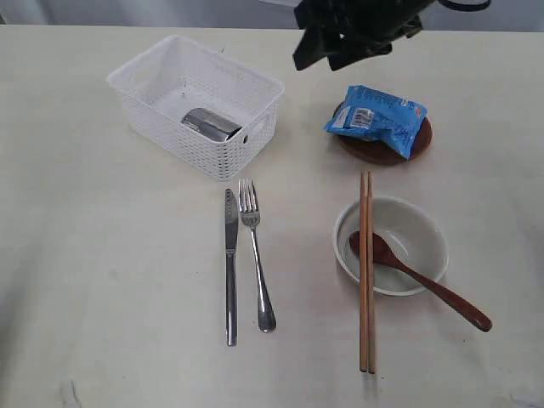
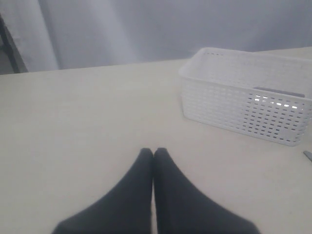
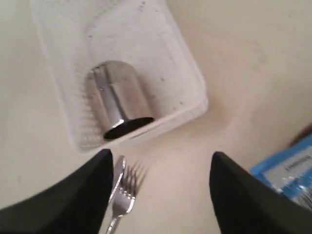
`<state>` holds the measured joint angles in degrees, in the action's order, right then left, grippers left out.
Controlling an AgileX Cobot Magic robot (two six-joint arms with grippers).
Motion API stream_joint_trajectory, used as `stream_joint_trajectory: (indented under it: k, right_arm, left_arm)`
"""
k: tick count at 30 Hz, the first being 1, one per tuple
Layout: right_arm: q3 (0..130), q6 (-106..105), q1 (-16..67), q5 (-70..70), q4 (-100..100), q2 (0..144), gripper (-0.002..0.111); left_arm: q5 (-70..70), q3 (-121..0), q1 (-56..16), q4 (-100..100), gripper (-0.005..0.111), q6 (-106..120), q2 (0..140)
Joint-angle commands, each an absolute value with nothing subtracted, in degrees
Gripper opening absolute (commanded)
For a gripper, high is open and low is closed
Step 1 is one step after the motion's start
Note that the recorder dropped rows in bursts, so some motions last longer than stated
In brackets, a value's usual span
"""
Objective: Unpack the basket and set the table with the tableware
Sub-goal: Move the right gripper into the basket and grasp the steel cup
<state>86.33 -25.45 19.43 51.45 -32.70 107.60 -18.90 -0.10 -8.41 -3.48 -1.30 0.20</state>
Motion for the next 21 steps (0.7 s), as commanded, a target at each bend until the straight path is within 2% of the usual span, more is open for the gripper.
stream_joint_trajectory:
  k: [1, 4, 9, 15, 21]
  right_arm:
    - [91.06, -25.69, 27.01, 52.80, -30.43, 107.48, 0.058]
    - [97.40, -17.98, 32.26, 52.84, -22.30, 110.09, 0.065]
    - [109.32, -10.56, 38.37, 58.31, -12.45, 119.04, 0.066]
    - [121.13, -7.47, 40.16, 63.83, -8.38, 128.97, 0.066]
    - [126.86, -7.07, 40.16, 69.43, -4.43, 135.08, 0.062]
  left_arm:
    - [-18.34, 0.00, -8.77, -3.21, 0.000, -1.28, 0.00]
    - [-18.34, 0.00, -8.77, -3.21, 0.000, -1.28, 0.00]
    - [-18.34, 0.00, -8.77, -3.21, 0.000, -1.28, 0.00]
    - [-18.34, 0.00, -8.77, -3.21, 0.000, -1.28, 0.00]
    - [-18.34, 0.00, -8.77, -3.21, 0.000, -1.28, 0.00]
